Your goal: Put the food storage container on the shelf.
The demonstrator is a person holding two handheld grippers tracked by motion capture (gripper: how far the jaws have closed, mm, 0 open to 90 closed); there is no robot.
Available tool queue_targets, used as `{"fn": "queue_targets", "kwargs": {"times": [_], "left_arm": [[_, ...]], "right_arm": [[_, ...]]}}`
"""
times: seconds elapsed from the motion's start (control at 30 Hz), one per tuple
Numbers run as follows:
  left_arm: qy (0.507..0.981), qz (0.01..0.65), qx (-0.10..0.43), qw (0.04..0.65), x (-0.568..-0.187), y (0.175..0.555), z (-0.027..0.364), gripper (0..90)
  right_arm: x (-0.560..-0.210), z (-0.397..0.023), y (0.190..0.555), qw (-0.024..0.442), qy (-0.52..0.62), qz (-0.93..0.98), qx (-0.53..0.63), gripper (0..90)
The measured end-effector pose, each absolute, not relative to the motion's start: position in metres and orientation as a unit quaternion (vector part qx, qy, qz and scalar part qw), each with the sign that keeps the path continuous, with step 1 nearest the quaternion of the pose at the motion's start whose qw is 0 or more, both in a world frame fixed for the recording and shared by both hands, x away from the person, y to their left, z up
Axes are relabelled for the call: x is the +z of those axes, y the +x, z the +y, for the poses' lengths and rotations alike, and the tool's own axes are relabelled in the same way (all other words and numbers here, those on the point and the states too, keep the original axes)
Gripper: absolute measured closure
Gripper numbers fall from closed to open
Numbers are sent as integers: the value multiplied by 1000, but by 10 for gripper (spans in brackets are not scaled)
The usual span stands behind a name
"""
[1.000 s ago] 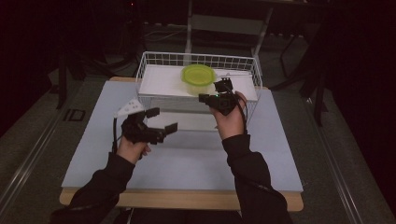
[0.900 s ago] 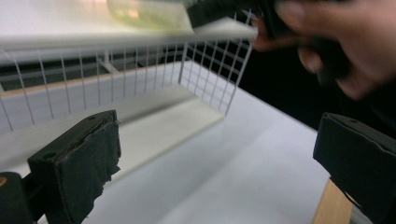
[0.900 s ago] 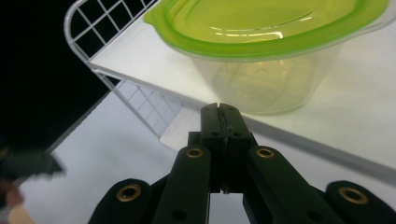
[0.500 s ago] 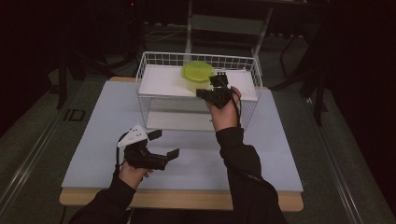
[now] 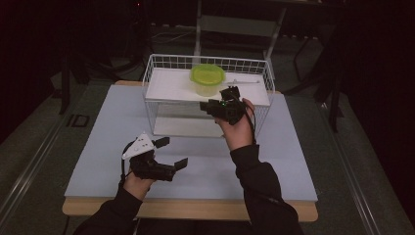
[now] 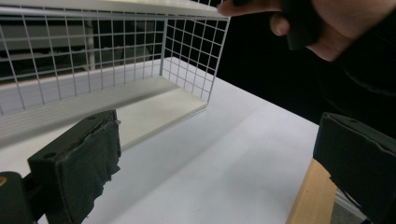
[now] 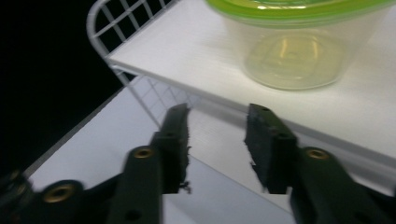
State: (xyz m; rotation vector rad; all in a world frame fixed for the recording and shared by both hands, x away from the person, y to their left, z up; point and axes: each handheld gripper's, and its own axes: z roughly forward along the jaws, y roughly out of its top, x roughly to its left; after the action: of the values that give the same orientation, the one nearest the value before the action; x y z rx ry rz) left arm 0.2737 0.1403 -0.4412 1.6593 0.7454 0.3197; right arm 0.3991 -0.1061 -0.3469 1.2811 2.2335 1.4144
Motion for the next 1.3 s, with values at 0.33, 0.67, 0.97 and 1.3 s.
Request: {"fn": "queue_targets", "kwargs": {"times": [0.33,0.67,0.97,1.3], "left_arm": [[699,316,135,628,-440,272,147,18],[707,299,132,628,-436,270,162,18],[725,288,121,614,-443,267,161,18],[742,285,117,596,-452,259,162,18]], "right_arm": [[-356,-115,364,112,362,779,500,211],[-379,-132,343,113,350,785,498,192],[-409,-148,326,106,358,787,491,192],[-436,-166,304,132,341,801,474,192]]}}
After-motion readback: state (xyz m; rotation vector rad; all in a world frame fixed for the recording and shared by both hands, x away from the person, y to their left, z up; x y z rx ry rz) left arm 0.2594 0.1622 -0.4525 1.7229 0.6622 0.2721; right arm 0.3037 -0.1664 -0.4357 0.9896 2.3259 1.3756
